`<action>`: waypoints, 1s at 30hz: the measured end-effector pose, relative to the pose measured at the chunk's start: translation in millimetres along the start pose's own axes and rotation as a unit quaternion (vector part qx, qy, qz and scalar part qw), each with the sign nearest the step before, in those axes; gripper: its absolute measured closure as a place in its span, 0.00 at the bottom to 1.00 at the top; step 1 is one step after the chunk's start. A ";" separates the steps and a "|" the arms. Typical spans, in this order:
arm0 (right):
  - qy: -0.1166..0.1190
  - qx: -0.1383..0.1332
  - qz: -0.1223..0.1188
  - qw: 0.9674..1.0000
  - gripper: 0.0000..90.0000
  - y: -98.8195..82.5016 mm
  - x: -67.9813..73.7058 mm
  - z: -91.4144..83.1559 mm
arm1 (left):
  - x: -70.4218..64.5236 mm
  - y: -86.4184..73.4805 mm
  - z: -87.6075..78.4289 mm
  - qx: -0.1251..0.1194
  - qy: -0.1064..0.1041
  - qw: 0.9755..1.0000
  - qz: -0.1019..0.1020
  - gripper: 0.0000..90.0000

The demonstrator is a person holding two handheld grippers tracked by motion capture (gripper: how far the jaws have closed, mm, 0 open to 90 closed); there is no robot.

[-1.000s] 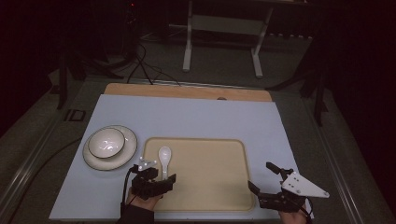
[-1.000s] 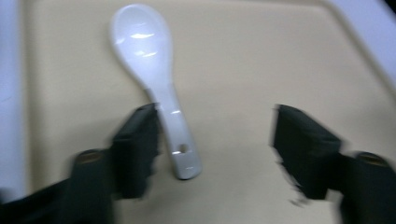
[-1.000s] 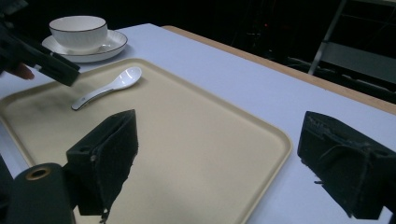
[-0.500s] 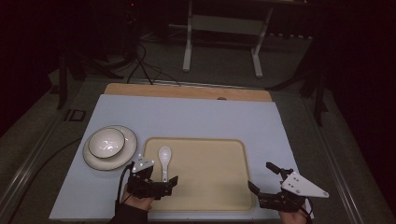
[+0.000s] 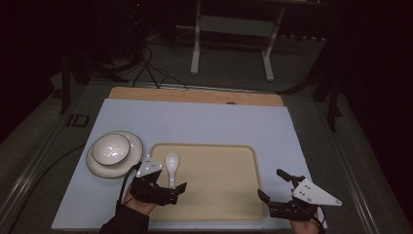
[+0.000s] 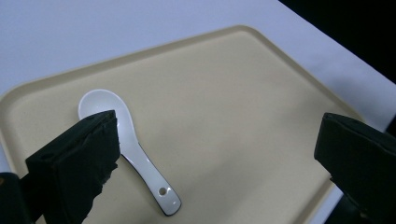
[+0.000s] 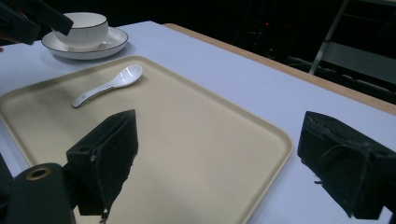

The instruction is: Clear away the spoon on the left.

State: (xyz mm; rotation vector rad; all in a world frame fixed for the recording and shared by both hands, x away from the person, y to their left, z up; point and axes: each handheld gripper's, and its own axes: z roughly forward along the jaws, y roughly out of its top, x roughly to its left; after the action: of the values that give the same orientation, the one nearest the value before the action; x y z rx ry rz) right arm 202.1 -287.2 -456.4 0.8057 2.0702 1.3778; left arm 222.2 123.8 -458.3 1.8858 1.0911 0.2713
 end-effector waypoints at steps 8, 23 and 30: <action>0.003 0.004 0.003 1.000 0.14 -0.3 -0.1 2.0 | 6.7 3.9 -14.9 -0.010 -0.011 1.000 0.014 0.01; 0.007 0.005 -0.001 1.000 0.14 0.2 2.0 4.2 | 21.1 6.7 -33.5 -0.018 -0.028 0.999 0.040 0.01; 0.008 0.006 -0.002 1.000 0.14 0.3 2.1 4.8 | 33.3 -0.7 -40.2 -0.021 -0.026 0.998 0.048 0.01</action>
State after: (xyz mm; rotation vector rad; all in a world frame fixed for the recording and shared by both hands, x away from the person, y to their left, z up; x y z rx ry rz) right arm 204.1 -282.7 -458.0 0.7978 2.0924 1.3745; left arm 218.3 173.9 -444.2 1.9004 0.9551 0.2939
